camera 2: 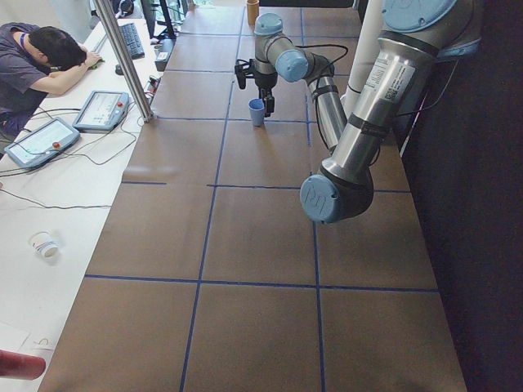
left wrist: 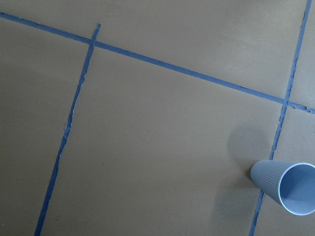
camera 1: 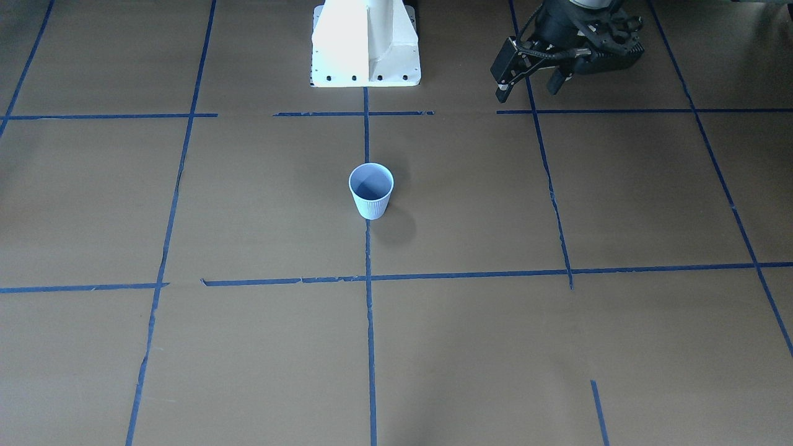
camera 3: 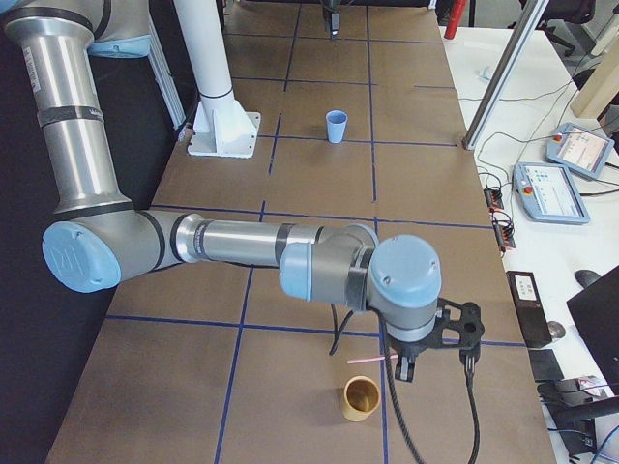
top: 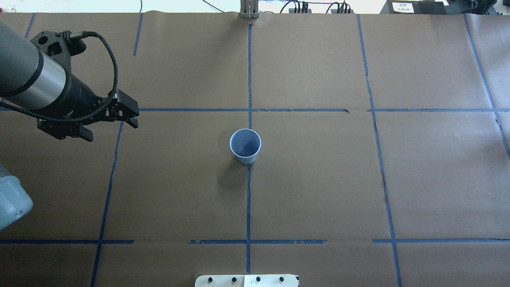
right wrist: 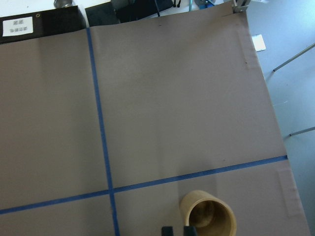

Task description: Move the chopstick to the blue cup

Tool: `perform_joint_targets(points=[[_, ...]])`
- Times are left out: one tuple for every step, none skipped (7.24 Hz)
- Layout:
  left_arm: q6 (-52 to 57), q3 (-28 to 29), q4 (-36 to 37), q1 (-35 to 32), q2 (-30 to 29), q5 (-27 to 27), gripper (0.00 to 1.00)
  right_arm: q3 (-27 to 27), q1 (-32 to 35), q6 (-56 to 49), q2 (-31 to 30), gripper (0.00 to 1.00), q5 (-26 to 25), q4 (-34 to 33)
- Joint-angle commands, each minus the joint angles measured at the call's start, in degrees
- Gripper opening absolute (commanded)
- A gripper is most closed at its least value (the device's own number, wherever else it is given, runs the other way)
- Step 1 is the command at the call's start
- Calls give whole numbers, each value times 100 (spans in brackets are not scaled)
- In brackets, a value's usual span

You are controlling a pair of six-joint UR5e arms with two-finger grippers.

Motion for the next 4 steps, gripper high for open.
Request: perform_joint_targets(points=[[604, -9, 17, -78, 259, 10, 100, 1394, -697, 100, 683, 0, 6, -1941], [1156, -26, 18, -261, 504, 10, 100, 2053, -1320, 1214, 703, 0, 15, -1999], [1901, -61, 35, -559, 828, 19, 100, 2555, -1874, 2583, 1086, 0, 16, -1982], [2674, -62, 35, -893, 1188, 19, 100, 2786, -2176, 3049, 1455, 0, 16, -2000]])
